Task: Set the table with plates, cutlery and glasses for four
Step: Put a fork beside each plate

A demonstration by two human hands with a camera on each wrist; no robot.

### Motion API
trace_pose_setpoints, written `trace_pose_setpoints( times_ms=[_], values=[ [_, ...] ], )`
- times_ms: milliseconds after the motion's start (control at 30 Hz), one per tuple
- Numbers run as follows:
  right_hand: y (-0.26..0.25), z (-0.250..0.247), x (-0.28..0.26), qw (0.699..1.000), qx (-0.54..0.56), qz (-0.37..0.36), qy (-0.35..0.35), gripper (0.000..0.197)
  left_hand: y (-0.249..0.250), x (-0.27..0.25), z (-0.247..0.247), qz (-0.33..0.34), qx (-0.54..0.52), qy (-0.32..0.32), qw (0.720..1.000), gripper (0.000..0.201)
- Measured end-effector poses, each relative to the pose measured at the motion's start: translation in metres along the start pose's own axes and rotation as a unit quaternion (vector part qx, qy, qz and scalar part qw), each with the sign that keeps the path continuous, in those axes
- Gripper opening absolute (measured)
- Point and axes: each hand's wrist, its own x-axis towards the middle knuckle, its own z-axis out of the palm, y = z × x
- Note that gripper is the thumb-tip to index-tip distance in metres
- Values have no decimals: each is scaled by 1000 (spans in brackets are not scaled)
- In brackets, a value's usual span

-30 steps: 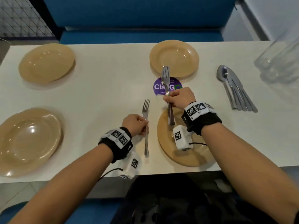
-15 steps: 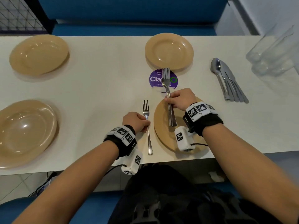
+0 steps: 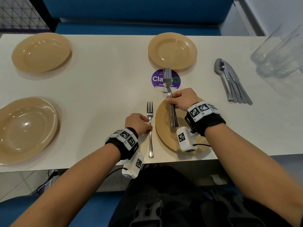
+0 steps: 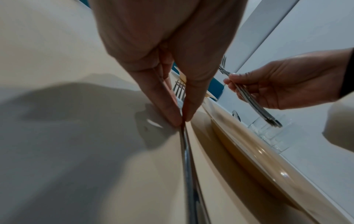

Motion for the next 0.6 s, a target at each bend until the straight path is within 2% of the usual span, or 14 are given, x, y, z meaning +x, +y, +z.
trace_pose_setpoints(
  times_ms=[600],
  values=[
    [1,3,-2,1000,-22,-14,4,29,-5,6,-2,8,14,15,1000,25]
  ],
)
